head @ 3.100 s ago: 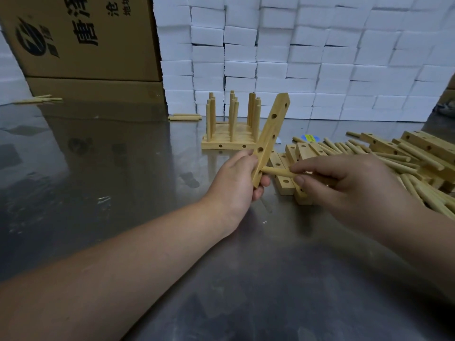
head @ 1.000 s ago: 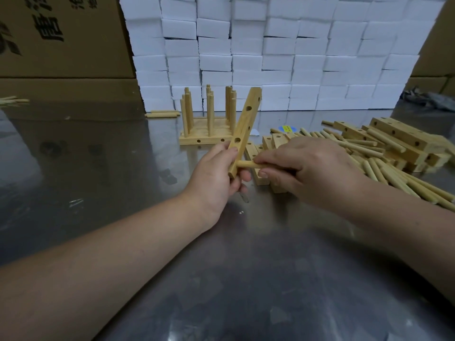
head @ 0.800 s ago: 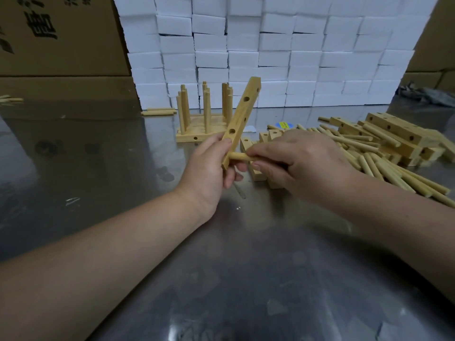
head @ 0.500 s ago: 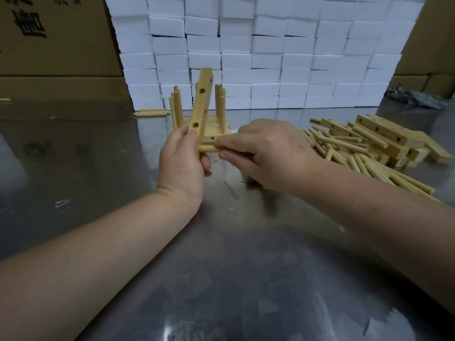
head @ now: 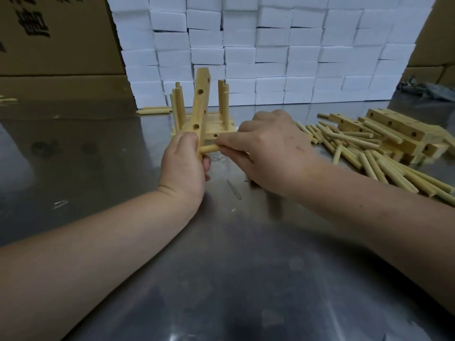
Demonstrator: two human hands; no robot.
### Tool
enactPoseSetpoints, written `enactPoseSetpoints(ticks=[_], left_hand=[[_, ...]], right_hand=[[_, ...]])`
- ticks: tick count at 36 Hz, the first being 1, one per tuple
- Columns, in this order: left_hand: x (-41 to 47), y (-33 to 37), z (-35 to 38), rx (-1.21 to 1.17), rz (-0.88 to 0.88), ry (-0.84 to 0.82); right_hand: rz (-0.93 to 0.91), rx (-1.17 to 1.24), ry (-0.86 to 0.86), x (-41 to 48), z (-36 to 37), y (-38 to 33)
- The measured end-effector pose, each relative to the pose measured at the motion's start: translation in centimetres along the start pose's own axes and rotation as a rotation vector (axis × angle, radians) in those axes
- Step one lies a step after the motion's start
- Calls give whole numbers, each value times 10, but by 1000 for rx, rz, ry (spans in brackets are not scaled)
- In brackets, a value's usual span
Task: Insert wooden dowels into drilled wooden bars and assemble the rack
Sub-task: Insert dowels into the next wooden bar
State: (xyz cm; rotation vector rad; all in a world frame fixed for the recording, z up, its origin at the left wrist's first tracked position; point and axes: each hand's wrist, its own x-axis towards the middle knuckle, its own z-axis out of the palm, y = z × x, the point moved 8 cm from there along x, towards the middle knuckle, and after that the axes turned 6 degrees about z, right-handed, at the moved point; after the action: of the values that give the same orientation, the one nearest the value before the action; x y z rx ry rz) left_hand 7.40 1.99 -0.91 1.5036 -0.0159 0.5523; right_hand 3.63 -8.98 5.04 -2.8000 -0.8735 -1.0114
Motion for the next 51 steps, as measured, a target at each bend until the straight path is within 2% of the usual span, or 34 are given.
enactPoseSetpoints(ticks=[10, 15, 23, 30, 35, 51], left_hand=[[5, -4, 2, 61, -14, -15], [6, 0, -1, 167, 42, -9], [0, 3, -3, 35, 49, 23], [-3, -2, 2, -67, -51, -2], [-5, 2, 6, -89, -41, -57], [-9, 4, 9, -150, -38, -107]], right_hand=[[-26, 30, 60, -4, -2, -2], [-46, 58, 161, -7, -6, -4], [-33, 110, 42, -3, -2, -1], [-115, 97, 193, -8, -10, -4], [-167, 132, 265, -10, -15, -3], [-192, 254, 261, -12, -21, -5]])
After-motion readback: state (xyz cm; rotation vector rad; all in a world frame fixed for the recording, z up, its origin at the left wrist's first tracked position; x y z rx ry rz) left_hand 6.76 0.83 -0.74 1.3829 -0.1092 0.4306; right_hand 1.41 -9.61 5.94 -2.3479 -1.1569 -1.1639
